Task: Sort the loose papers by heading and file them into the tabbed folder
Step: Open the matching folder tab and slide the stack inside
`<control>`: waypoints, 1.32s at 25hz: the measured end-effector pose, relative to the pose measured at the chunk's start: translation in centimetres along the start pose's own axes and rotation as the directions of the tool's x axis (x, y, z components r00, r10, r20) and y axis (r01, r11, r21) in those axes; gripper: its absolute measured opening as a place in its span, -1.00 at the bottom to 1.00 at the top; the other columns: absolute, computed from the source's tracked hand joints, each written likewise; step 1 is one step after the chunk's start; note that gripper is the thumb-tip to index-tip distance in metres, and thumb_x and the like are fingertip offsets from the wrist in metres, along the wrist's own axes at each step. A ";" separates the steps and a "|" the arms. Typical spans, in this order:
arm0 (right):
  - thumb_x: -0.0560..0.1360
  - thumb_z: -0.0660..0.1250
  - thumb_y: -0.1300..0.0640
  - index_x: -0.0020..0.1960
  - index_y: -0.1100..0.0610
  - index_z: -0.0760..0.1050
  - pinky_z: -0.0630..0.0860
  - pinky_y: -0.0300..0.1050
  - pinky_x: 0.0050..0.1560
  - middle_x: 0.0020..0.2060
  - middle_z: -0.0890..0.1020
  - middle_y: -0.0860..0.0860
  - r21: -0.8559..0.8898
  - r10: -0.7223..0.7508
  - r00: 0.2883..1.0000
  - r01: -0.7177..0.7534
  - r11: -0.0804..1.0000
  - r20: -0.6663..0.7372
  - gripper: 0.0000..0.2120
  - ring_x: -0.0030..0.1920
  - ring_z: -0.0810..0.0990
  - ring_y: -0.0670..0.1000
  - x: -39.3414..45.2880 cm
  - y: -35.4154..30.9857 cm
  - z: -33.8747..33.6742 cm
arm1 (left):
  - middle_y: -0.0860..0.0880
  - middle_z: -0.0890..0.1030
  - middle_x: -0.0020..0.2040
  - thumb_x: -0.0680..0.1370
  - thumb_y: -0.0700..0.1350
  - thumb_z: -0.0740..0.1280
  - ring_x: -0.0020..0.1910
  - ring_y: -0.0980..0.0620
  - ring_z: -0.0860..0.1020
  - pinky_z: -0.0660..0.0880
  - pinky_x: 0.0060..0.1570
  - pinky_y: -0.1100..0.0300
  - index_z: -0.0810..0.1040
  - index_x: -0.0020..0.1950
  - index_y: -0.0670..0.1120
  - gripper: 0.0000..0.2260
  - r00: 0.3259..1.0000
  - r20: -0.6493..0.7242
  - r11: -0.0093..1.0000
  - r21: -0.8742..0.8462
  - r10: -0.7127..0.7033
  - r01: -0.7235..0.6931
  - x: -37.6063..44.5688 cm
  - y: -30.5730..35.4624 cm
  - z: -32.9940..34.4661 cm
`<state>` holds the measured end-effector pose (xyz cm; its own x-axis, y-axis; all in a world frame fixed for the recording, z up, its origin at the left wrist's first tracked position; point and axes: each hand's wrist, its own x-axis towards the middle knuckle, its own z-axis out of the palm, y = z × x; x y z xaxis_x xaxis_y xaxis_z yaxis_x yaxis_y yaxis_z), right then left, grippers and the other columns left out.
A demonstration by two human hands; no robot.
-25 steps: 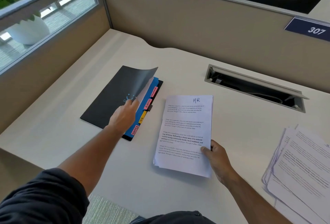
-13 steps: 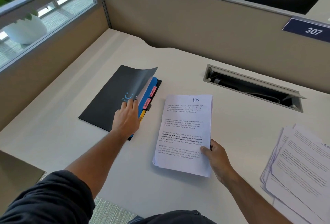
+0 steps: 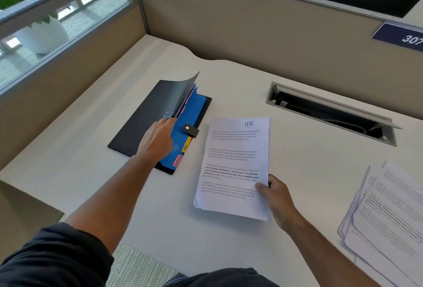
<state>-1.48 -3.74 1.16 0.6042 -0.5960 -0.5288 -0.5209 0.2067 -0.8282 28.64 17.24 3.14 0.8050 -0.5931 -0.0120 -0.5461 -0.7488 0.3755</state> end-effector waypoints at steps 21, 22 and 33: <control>0.51 0.19 0.30 0.05 0.17 0.55 0.42 -0.20 -0.32 -0.06 0.65 0.03 -0.180 -0.139 0.986 0.120 0.976 -0.097 -0.79 -0.12 0.59 0.06 7.1 -11.5 13.9 | -0.02 0.56 0.29 0.58 -0.27 0.20 0.18 -0.09 0.53 0.59 0.05 -0.02 0.34 0.53 0.05 -0.48 0.996 0.091 0.995 0.096 0.010 -0.019 0.6 1.0 -3.5; 0.52 0.20 0.29 0.07 0.16 0.54 0.44 -0.20 -0.29 -0.05 0.64 0.02 -0.172 -0.140 0.986 0.124 0.977 -0.085 -0.80 -0.10 0.59 0.05 6.9 -11.4 14.5 | -0.01 0.56 0.28 0.59 -0.27 0.18 0.16 -0.08 0.53 0.59 0.03 0.01 0.34 0.54 0.05 -0.48 0.996 0.092 0.995 0.094 0.013 -0.022 0.5 1.1 -3.6; 0.60 0.21 0.23 0.22 0.08 0.49 0.37 -0.22 -0.34 -0.12 0.59 -0.01 -0.276 -0.062 0.936 0.165 0.947 0.347 -0.77 -0.26 0.48 -0.06 8.2 -11.2 18.5 | -0.03 0.57 0.13 0.55 -0.25 0.33 0.05 -0.04 0.52 0.59 -0.15 0.08 0.39 0.41 0.01 -0.55 0.998 0.065 0.994 0.108 0.027 -0.034 1.0 1.1 -3.8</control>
<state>20.45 3.41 2.66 0.8071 -0.3014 -0.5077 -0.5597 -0.1166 -0.8205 29.73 16.96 7.03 0.7732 -0.6311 -0.0622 -0.5950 -0.7559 0.2732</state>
